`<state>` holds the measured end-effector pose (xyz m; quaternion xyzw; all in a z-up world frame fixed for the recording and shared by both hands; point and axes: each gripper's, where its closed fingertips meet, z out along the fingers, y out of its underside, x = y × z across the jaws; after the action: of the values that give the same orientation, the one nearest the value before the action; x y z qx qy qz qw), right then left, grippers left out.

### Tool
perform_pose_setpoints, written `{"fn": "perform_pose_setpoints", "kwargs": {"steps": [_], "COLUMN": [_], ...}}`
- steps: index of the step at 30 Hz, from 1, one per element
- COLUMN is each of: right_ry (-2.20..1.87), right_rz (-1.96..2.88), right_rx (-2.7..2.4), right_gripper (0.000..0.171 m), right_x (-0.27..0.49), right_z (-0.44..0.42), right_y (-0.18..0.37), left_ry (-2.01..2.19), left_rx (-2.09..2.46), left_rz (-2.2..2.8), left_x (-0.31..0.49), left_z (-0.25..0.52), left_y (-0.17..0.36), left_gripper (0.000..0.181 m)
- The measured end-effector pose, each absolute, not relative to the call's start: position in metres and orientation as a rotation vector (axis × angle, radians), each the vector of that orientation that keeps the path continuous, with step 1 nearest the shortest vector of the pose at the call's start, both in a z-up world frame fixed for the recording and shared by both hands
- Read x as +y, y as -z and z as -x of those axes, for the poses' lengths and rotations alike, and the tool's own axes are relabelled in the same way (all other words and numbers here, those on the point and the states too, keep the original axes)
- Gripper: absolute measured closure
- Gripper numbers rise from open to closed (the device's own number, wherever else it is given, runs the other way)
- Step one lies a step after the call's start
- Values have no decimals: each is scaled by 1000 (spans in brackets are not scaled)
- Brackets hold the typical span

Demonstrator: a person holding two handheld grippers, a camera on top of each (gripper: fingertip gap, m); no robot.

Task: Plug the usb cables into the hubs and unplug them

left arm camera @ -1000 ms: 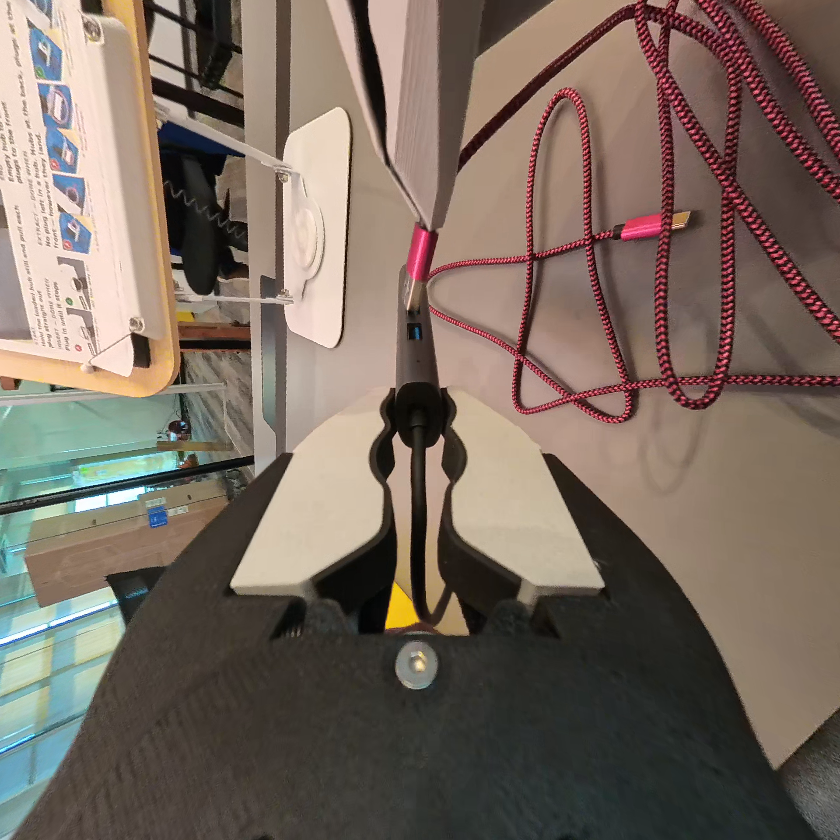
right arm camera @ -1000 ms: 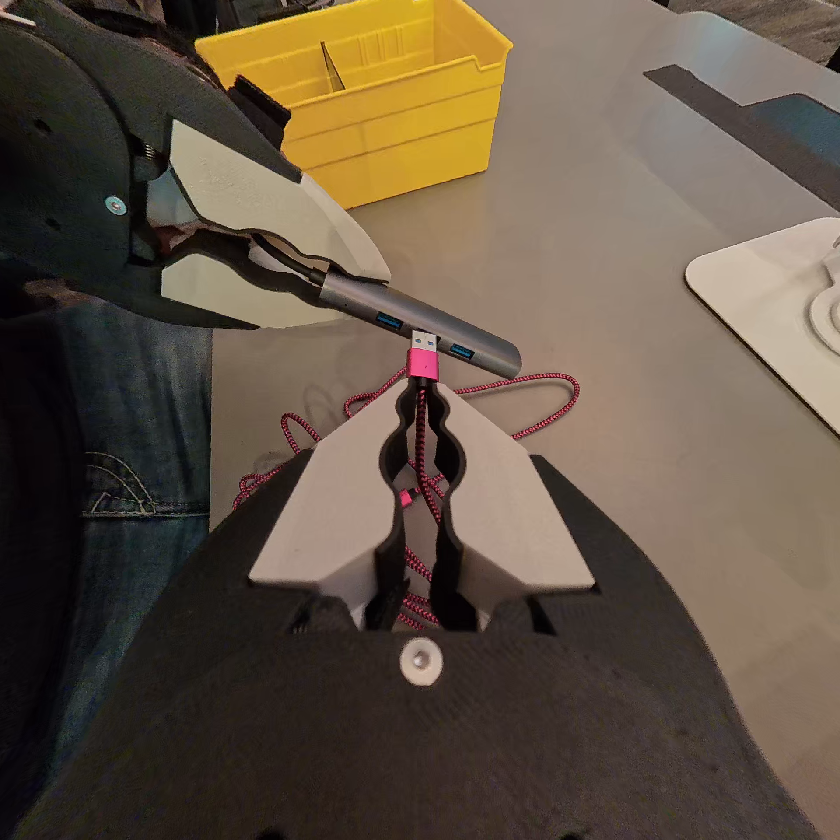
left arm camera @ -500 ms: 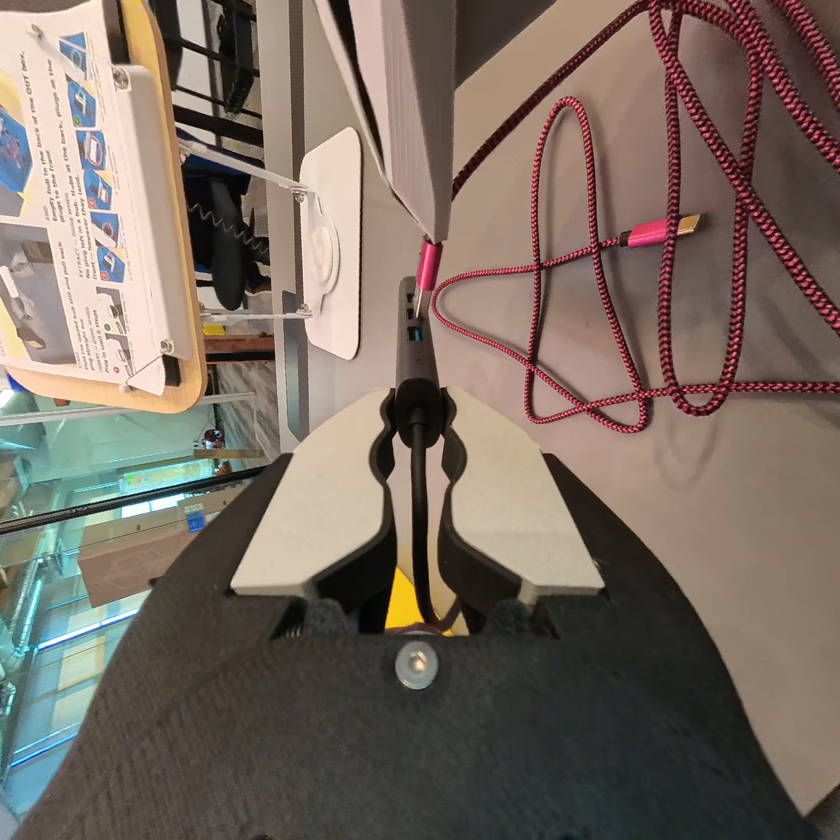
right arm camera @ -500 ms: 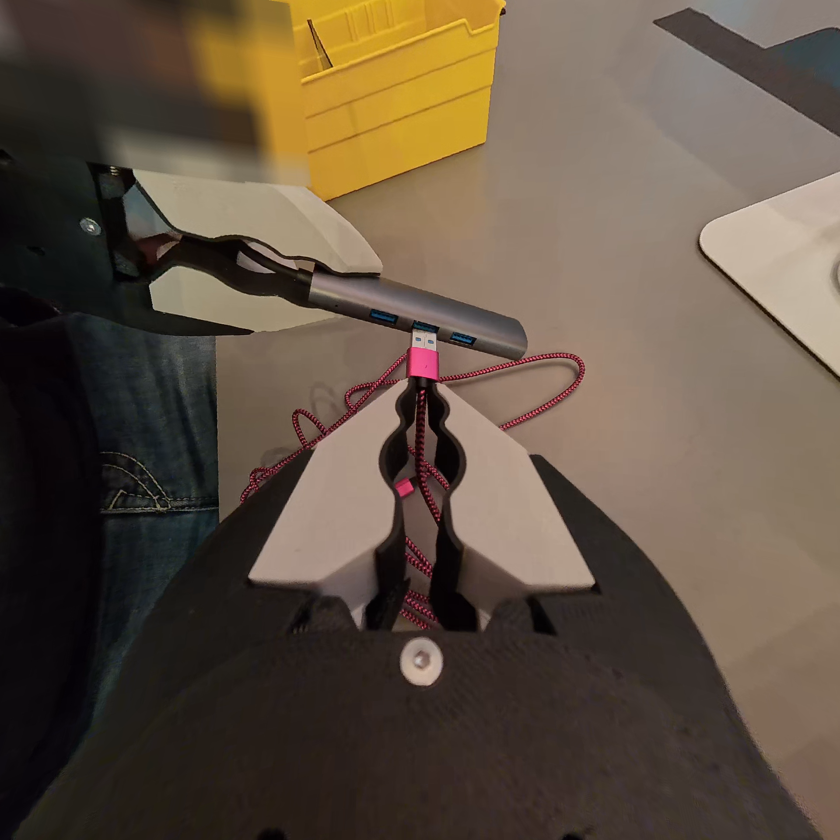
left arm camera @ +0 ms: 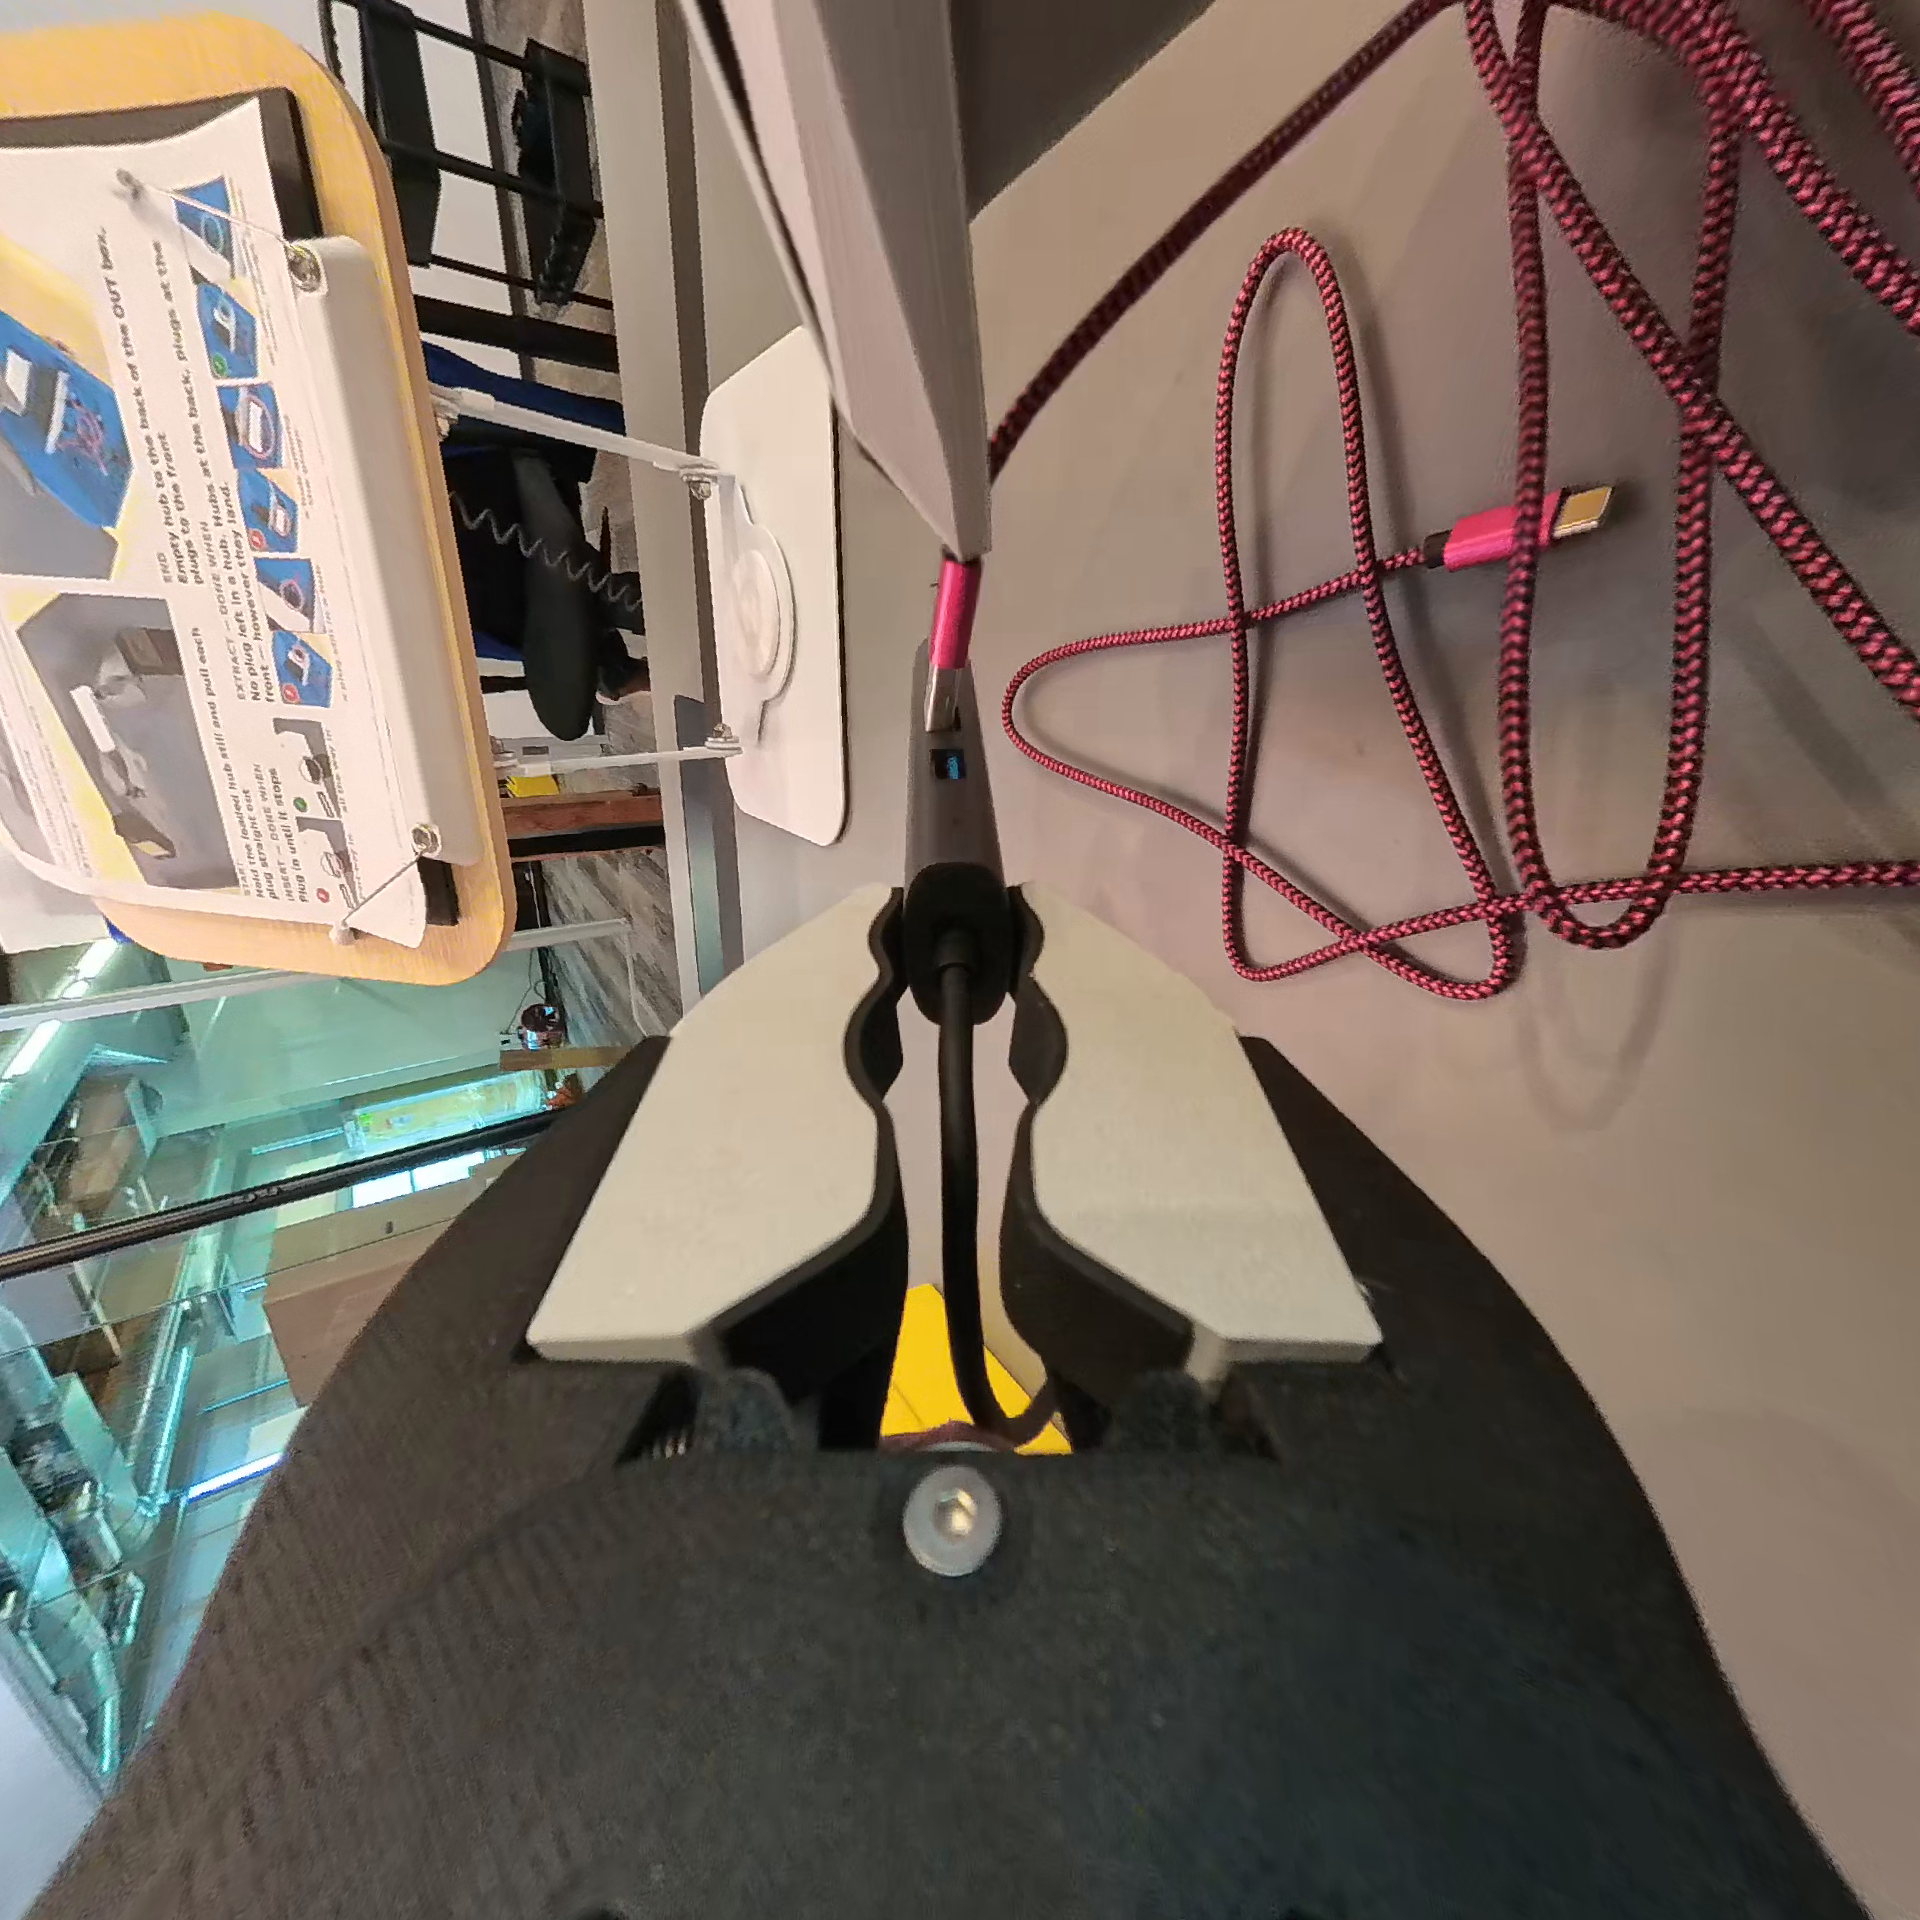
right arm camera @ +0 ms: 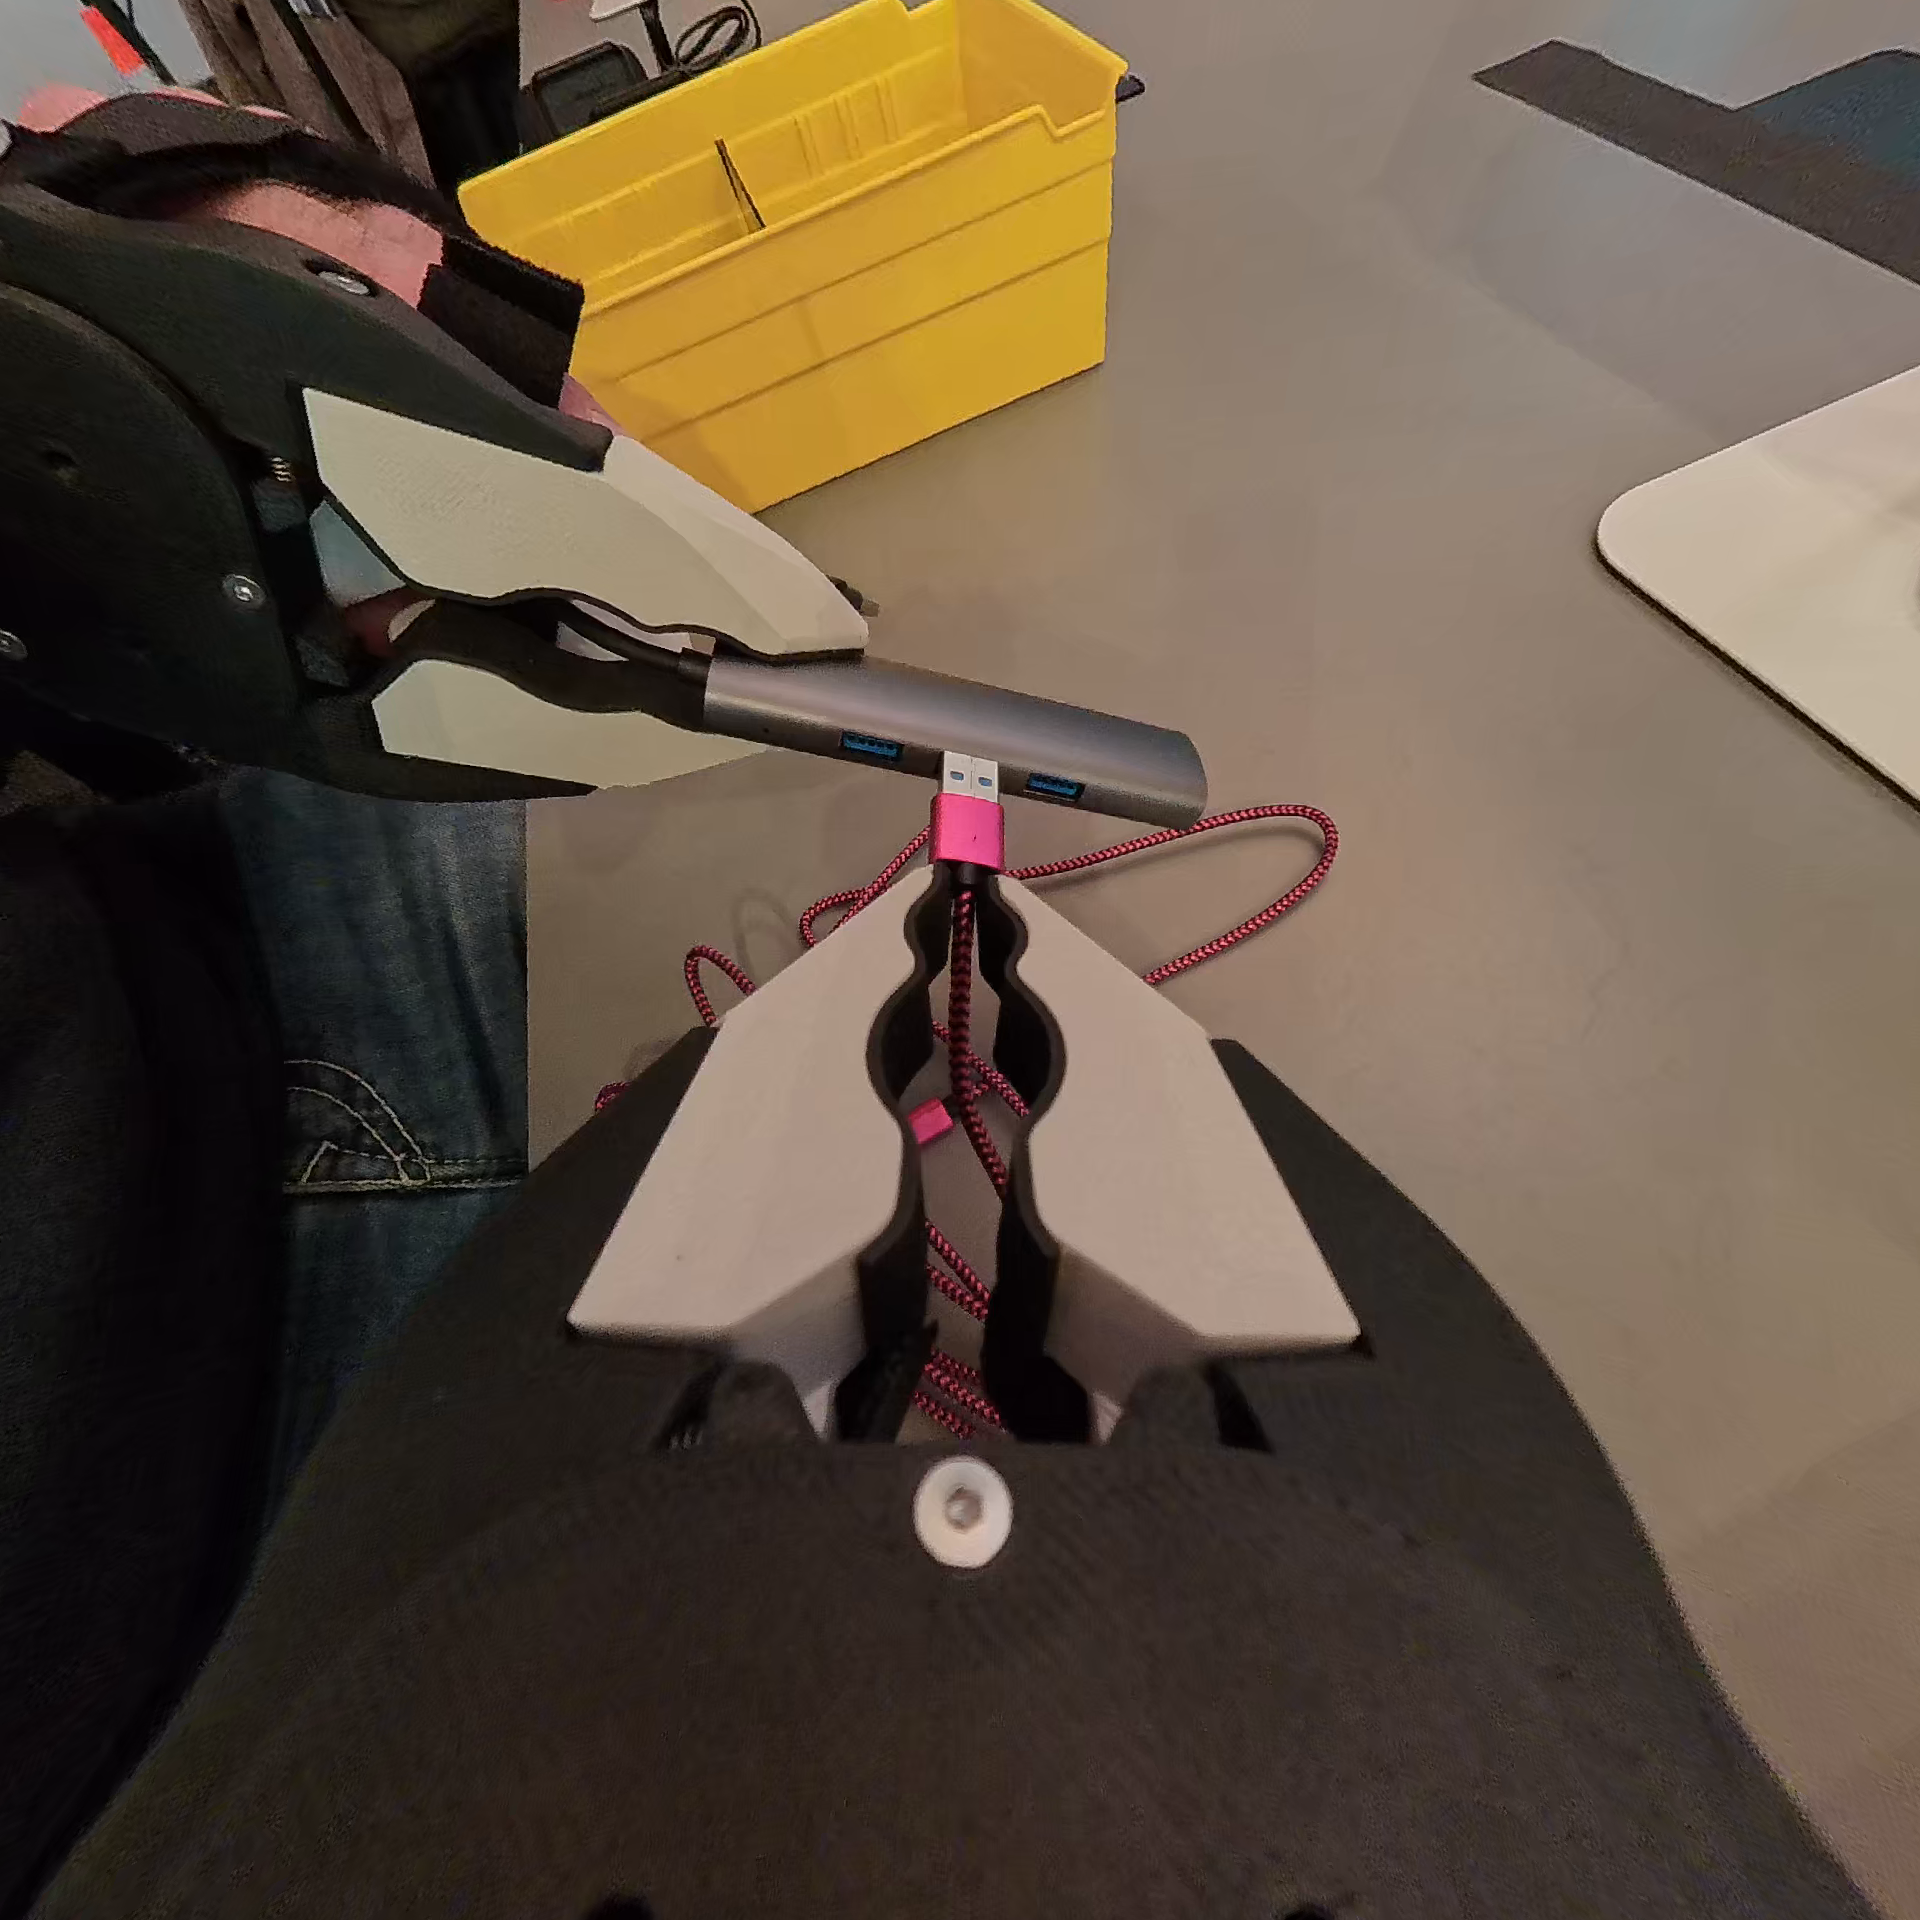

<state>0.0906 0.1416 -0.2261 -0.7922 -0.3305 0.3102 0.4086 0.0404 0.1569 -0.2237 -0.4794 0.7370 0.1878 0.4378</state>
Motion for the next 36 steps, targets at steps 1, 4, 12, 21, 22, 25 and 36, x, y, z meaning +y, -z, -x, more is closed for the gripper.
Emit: {"fn": "perform_pose_setpoints", "kwargs": {"steps": [1, 4, 12, 21, 22, 25, 36], "right_ry": [-787, -808, -776, -834, -841, -875, -1077], "right_rz": [1994, 1983, 2024, 2002, 1989, 1943, 1772], "right_rx": [-833, -818, -854, -791, -786, -737, -616], "right_gripper": [169, 169, 169, 169, 168, 168, 168], "right_x": [141, 141, 138, 141, 142, 144, 147], "right_z": [-90, -89, -91, -91, -90, -90, -94], "right_y": [227, 227, 232, 230, 230, 229, 219], "left_ry": [-466, -465, -456, -443, -434, -413, -281], "left_rx": [1829, 1826, 1835, 1832, 1829, 1817, 1746], "left_rz": [1191, 1190, 1182, 1164, 1158, 1164, 1111], "left_x": [157, 157, 154, 150, 149, 147, 142], "left_z": [-41, -41, -44, -47, -47, -49, -56], "left_y": [223, 223, 228, 229, 229, 228, 216], "left_gripper": [165, 165, 165, 166, 166, 166, 166]}}
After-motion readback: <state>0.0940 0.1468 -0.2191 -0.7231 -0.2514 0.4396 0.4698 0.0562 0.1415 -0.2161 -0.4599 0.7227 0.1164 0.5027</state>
